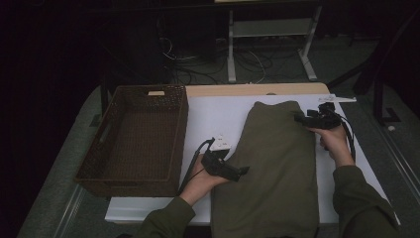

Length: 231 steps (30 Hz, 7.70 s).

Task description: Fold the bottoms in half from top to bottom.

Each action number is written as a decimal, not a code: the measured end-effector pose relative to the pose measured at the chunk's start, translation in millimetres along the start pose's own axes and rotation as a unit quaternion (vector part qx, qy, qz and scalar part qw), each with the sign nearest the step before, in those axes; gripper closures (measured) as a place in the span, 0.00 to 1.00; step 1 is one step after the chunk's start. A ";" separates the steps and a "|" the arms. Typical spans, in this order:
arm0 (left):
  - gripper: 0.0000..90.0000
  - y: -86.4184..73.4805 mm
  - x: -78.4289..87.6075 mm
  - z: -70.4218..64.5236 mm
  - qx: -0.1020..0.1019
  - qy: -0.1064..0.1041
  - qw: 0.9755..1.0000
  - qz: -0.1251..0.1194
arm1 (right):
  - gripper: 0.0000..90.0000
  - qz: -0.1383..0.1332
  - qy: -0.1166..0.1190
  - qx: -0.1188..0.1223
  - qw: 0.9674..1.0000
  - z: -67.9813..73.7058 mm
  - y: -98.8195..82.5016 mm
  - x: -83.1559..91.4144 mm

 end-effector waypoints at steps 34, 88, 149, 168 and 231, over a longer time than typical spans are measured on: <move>0.17 50.9 -31.3 38.2 0.015 0.052 0.999 0.000 | 0.35 0.011 -0.007 -0.015 1.000 -1.5 -2.7 -2.1; 0.48 118.2 -116.8 134.9 0.048 0.096 0.993 0.042 | 0.50 0.085 -0.062 -0.037 0.994 -35.1 -2.4 -29.8; 0.95 130.1 -57.5 152.2 0.029 0.139 0.990 -0.014 | 0.95 0.034 -0.002 0.028 0.999 21.1 60.8 -27.0; 0.95 120.0 -27.6 116.6 0.005 0.135 0.990 -0.035 | 0.95 0.013 0.022 0.045 0.999 41.2 42.2 -0.3; 0.94 48.1 20.5 37.8 -0.030 0.055 0.997 -0.032 | 0.95 0.017 0.082 0.103 0.991 99.2 -27.5 64.7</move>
Point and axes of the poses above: each handheld gripper's, and its own axes: x roughly backward along the jaws, y roughly out of its top, z roughly to its left, the point moved 9 cm from there along -x, roughly forward along the jaws, and after that the axes turned 8 degrees about z, right-handed, at the moved point
